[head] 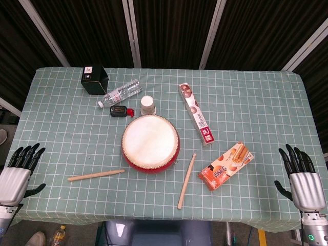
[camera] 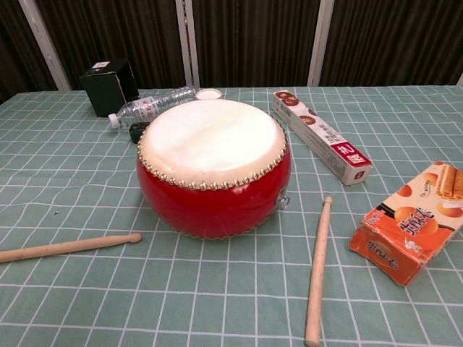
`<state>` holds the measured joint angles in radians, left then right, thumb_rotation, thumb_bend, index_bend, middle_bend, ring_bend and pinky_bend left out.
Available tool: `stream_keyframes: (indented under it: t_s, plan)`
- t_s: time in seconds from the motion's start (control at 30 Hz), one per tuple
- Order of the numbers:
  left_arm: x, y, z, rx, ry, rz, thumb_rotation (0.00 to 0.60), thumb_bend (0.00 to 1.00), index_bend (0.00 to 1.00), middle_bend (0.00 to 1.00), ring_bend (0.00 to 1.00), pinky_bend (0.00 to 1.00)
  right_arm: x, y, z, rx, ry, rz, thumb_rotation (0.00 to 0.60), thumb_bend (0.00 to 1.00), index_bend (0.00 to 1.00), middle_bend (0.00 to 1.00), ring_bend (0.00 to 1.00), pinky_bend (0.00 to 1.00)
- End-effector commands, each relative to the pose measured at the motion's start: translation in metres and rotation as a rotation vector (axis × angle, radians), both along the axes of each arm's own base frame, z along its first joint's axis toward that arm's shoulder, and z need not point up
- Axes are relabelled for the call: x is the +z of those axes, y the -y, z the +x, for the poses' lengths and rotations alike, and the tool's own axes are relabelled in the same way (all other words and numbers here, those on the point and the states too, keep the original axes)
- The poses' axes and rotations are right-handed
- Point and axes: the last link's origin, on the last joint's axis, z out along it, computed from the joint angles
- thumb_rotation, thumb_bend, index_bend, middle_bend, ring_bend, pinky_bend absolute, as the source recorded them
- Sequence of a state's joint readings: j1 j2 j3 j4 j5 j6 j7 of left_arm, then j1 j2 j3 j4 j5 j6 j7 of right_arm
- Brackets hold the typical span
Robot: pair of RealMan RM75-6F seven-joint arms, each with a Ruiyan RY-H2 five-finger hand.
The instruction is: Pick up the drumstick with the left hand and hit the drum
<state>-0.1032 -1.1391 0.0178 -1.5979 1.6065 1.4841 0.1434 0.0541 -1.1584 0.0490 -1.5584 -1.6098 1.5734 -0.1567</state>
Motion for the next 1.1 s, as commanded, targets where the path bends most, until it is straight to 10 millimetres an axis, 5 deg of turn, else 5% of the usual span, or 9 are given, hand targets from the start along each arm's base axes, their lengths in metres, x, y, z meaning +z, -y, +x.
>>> stream_keyframes:
  t_s: [0.03,0.7,0.8,0.87,0.97,1.1]
  plan:
    - [0.000,0.000,0.000,0.001,0.000,-0.001,0.600,0.00,0.00,0.00,0.00,0.00,0.000,0.000,0.000,-0.003,0.002,0.003,0.600,0.25,0.00,0.00,0.00,0.12]
    - [-0.004,0.000,0.002,0.012,0.001,-0.026,0.600,0.00,0.00,0.01,0.01,0.03,0.001,-0.001,-0.001,-0.015,0.016,0.005,0.600,0.25,0.00,0.00,0.00,0.12]
    - [-0.002,-0.001,0.006,-0.007,0.001,-0.011,0.600,0.00,0.00,0.29,0.30,0.39,0.001,-0.001,-0.001,-0.016,0.014,0.004,0.600,0.25,0.00,0.00,0.00,0.12]
    - [-0.003,-0.003,0.009,-0.024,0.009,0.003,0.600,0.00,0.05,0.58,0.56,0.62,0.001,-0.001,-0.001,-0.019,0.017,0.005,0.600,0.25,0.00,0.00,0.00,0.12]
    - [-0.008,-0.008,0.010,-0.004,0.021,-0.022,0.600,0.03,0.20,0.82,0.78,0.75,0.000,-0.001,-0.001,-0.022,0.016,0.009,0.600,0.25,0.00,0.00,0.00,0.12]
    - [-0.015,-0.016,0.018,0.015,0.031,-0.061,0.600,0.07,0.36,0.97,0.93,0.87,0.001,-0.002,-0.001,-0.020,0.016,0.010,0.600,0.25,0.00,0.00,0.00,0.12]
